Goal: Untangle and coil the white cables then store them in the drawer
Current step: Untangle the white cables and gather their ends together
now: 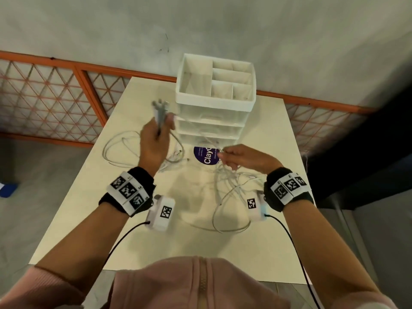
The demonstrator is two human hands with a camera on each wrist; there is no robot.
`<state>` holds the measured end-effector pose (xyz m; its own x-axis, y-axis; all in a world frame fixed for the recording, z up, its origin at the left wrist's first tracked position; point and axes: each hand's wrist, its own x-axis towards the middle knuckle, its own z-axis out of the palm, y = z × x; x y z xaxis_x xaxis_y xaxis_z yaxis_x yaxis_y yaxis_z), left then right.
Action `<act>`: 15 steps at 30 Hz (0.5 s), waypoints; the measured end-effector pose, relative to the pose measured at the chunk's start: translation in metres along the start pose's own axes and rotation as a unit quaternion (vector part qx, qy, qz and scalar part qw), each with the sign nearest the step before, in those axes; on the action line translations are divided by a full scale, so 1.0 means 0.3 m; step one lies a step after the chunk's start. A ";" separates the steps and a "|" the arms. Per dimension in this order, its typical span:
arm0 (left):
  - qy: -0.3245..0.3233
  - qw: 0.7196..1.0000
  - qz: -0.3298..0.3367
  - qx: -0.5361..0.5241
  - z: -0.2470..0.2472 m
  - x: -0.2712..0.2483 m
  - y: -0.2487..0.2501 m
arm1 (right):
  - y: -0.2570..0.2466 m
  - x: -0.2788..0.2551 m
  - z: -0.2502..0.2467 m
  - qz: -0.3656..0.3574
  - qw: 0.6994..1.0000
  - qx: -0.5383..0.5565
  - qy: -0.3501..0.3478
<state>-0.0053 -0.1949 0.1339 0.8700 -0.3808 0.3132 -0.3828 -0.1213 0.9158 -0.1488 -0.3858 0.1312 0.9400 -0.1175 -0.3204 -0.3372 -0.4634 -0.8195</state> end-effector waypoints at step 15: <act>-0.050 0.997 0.019 0.062 0.009 -0.048 -0.011 | -0.103 0.028 -0.082 0.015 0.997 -0.068 0.026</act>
<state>-0.0175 -0.1916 0.1257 0.8210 -0.4757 0.3157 -0.4564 -0.2146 0.8635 -0.1293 -0.3940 0.1655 0.9321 -0.1762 -0.3163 -0.3584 -0.5739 -0.7364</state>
